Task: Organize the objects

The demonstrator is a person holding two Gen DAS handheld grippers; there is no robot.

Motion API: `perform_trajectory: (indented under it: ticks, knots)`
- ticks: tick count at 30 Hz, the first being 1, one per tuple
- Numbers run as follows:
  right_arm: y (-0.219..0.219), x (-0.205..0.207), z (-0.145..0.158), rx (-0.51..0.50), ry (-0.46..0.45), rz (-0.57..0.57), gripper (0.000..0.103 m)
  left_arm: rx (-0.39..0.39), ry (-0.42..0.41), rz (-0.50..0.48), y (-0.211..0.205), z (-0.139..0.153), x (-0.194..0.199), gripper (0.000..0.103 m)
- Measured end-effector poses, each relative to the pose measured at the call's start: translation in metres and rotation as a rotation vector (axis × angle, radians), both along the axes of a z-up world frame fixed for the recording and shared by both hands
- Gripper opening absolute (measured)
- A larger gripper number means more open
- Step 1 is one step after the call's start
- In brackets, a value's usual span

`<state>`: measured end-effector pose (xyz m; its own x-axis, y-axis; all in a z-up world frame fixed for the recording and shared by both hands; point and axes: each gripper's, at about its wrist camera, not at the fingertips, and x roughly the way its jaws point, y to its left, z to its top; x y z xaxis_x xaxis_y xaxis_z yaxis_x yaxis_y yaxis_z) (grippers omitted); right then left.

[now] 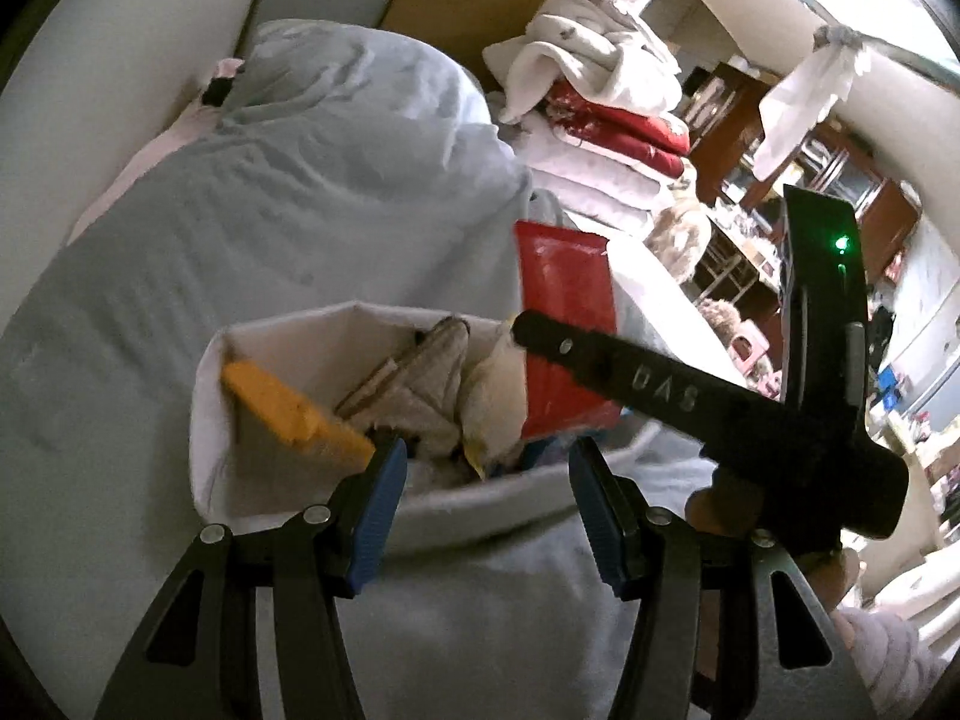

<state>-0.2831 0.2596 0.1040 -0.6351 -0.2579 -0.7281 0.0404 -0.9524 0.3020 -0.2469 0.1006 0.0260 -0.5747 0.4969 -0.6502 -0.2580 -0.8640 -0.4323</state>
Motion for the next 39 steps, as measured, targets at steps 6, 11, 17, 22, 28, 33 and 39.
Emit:
perform_trajectory:
  ticks: [6,11,17,22,28,33,39]
  knots:
    - [0.003,-0.018,-0.029,-0.154,-0.056,0.033,0.043,-0.078,0.033,-0.001,0.01,-0.019,-0.012,0.056]
    - [-0.008,-0.02,-0.04,-0.145,-0.06,0.081,0.043,-0.017,0.04,-0.011,0.005,-0.034,-0.004,0.056]
    - [-0.022,-0.009,-0.065,-0.126,-0.124,0.138,0.043,-0.131,0.021,0.007,0.013,-0.045,-0.006,0.056]
    - [-0.023,0.001,-0.062,-0.12,-0.148,0.187,0.043,-0.194,-0.014,0.008,0.02,-0.058,-0.009,0.056]
    - [-0.016,0.019,-0.055,-0.151,-0.135,0.225,0.043,-0.201,-0.03,0.02,0.018,-0.062,-0.015,0.056]
    - [-0.001,0.024,-0.048,-0.179,-0.129,0.217,0.043,-0.213,-0.01,0.027,0.019,-0.06,-0.012,0.056]
    - [0.04,0.065,-0.021,-0.139,-0.091,0.133,0.044,-0.244,0.203,0.147,0.015,-0.023,0.024,0.062]
